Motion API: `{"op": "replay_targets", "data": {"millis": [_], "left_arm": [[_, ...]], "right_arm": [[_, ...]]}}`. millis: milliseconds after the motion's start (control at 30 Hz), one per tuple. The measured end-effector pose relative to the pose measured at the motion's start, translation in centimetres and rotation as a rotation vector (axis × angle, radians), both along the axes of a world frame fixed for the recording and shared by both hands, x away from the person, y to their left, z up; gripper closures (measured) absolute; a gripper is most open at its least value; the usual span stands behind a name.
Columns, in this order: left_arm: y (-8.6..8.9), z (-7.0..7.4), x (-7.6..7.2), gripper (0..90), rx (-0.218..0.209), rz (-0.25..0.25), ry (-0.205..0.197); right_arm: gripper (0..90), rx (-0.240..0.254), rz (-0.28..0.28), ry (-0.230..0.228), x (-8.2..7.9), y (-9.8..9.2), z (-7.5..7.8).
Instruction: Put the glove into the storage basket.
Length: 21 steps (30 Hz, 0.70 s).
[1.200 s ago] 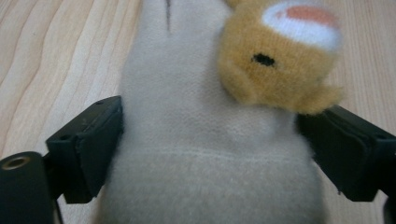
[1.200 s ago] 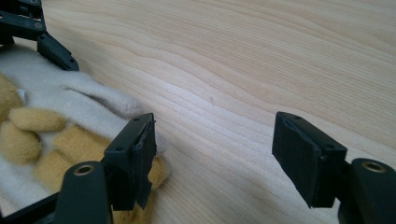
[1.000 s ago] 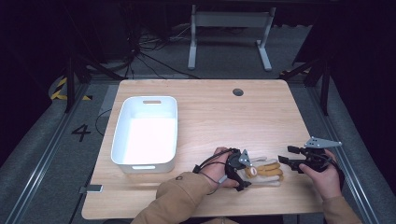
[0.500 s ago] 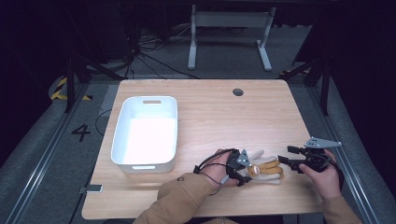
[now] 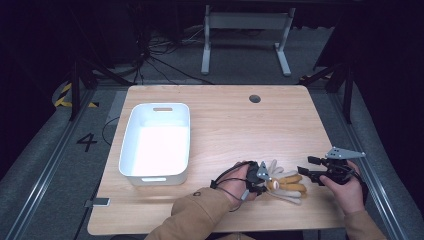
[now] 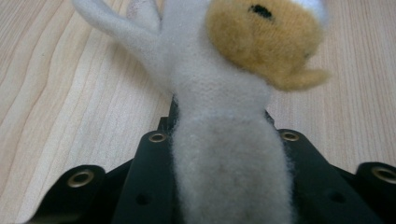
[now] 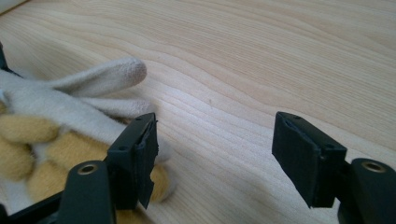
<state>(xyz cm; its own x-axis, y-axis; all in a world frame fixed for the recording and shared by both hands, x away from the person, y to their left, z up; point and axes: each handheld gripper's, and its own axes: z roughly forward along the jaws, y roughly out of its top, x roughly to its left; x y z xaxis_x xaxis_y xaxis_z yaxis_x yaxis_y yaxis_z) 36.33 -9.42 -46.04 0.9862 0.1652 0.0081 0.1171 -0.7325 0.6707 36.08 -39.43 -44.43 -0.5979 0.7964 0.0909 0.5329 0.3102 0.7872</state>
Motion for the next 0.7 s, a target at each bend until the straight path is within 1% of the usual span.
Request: {"op": "replay_targets", "data": {"millis": [67,100,133,167,200,233,267,300,367,400,433,467,500,533,567,600,633,667,700], "left_arm": [[0.0,0.0,0.1,73.7,-0.003,0.002,0.006],[0.0,0.1,0.2,74.1,-0.005,0.015,0.022],[0.0,0.1,0.2,74.4,-0.005,0.015,0.022],[0.0,0.2,0.1,74.4,0.009,0.03,0.041],[-0.1,0.4,0.1,74.8,0.019,0.034,0.046],[-0.1,0.6,0.2,74.9,0.029,0.036,0.038],[-0.3,1.0,0.0,75.1,0.045,0.05,0.049],[-0.3,1.0,0.0,75.3,0.045,0.05,0.049],[-0.2,1.7,0.1,75.5,0.042,0.055,0.078],[-0.1,2.1,0.1,75.6,0.031,0.058,0.08],[-0.1,2.1,0.1,75.7,0.031,0.058,0.08],[0.0,2.4,0.2,75.7,0.032,0.065,0.088],[0.3,3.1,0.3,75.7,0.023,0.078,0.077],[0.3,3.1,0.3,75.7,0.023,0.078,0.077],[0.7,3.9,0.5,75.7,0.016,0.089,0.083],[0.7,3.9,0.5,75.7,0.016,0.089,0.083],[1.0,4.3,0.6,75.7,0.009,0.097,0.078],[1.6,5.1,0.9,75.6,-0.009,0.107,0.078],[1.8,5.5,1.1,75.5,-0.023,0.112,0.067]], "right_arm": [[32.3,0.001,0.0,-0.001,0.0,0.0,0.0],[32.3,0.003,-0.001,-0.001,0.0,-0.1,0.0],[32.3,0.003,-0.001,-0.001,0.0,-0.1,0.0],[32.3,0.003,-0.003,-0.001,0.0,-0.1,0.0],[32.3,0.008,-0.004,0.001,0.1,-0.2,-0.1],[32.3,0.01,-0.004,0.001,0.1,-0.3,-0.1],[32.3,0.013,-0.003,0.001,0.1,-0.4,-0.2],[32.3,0.014,-0.007,0.002,0.2,-0.4,-0.2],[32.5,0.026,-0.009,0.002,0.2,-0.5,-0.2],[33.3,0.023,-0.009,0.003,0.3,-0.5,-0.2],[33.3,0.023,-0.009,0.003,0.3,-0.5,-0.2],[33.6,0.027,-0.013,0.005,0.4,-0.5,-0.2],[33.6,0.03,-0.013,0.003,0.5,-0.4,-0.2],[33.6,0.03,-0.013,0.003,0.5,-0.4,-0.2],[33.4,0.036,-0.012,0.001,0.7,-0.4,-0.2],[33.4,0.037,-0.013,0.001,0.7,-0.4,-0.2],[33.4,0.038,-0.013,0.001,0.7,-0.4,-0.2],[33.3,0.039,-0.013,0.003,0.8,-0.4,-0.2],[33.2,0.038,-0.013,0.003,0.8,-0.4,-0.2]]}}
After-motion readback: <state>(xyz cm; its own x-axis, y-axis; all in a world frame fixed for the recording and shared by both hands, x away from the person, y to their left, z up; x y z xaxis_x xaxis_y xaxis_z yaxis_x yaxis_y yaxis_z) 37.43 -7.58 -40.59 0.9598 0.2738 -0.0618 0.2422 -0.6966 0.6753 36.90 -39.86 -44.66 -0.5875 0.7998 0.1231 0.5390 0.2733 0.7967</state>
